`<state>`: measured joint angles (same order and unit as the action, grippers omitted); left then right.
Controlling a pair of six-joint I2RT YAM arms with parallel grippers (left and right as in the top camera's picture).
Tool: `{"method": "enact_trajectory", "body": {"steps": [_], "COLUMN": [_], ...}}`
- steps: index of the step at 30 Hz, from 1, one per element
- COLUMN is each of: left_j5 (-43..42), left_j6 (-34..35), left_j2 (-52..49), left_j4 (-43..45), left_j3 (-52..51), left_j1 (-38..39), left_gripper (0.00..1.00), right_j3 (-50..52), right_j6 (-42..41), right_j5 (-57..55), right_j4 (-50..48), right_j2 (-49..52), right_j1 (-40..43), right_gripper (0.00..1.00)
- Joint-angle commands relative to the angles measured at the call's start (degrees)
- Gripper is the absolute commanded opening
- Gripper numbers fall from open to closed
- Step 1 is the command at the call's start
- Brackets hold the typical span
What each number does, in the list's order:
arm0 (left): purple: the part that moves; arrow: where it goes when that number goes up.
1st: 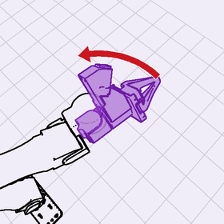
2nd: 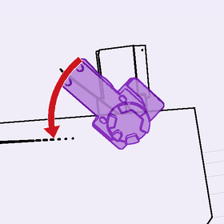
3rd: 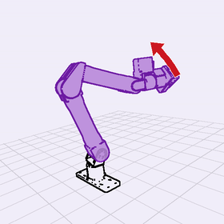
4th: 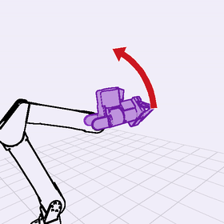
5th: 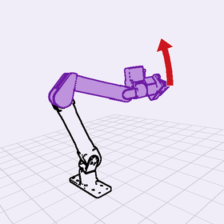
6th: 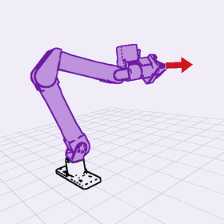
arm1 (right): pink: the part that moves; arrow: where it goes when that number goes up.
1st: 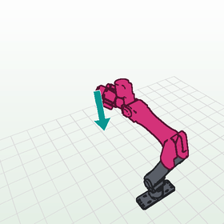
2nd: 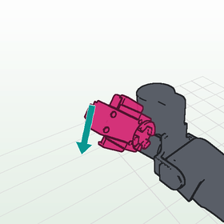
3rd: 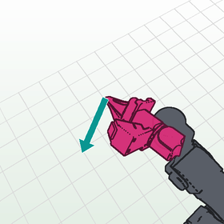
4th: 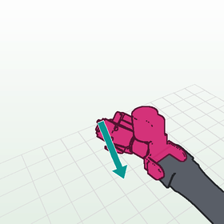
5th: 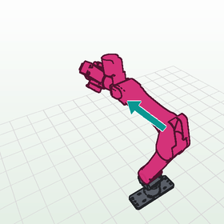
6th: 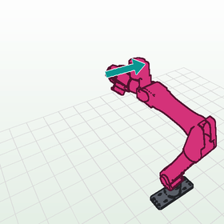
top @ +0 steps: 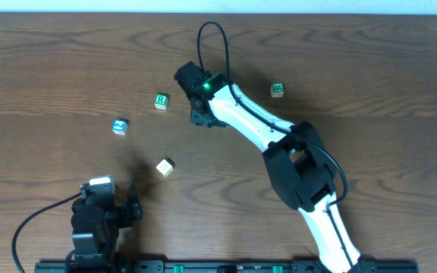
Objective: Spell out Ai2
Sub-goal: 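Place red A block left of I block and open right gripper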
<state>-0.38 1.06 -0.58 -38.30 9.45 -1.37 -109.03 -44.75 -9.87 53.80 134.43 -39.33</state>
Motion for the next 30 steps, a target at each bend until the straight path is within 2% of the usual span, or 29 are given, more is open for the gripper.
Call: {"method": "enact_trajectory", "body": {"steps": [1,30], "left_j5": [0.8,0.8], "left_j6": [-0.2,-0.2], "left_j2": [0.4,0.4], "left_j4": [-0.4,-0.4], "left_j3": [-0.5,-0.5], "left_j1": [-0.2,-0.2], "left_gripper": [0.95,0.95], "right_j3": [-0.7,-0.7], "right_j6": [-0.3,3.7], "right_j5": [-0.2,-6.9], "right_j4": [0.3,-6.9], "right_j2": [0.6,0.6], "right_j1": [0.3,1.2], "right_gripper": [0.38,0.45]}}
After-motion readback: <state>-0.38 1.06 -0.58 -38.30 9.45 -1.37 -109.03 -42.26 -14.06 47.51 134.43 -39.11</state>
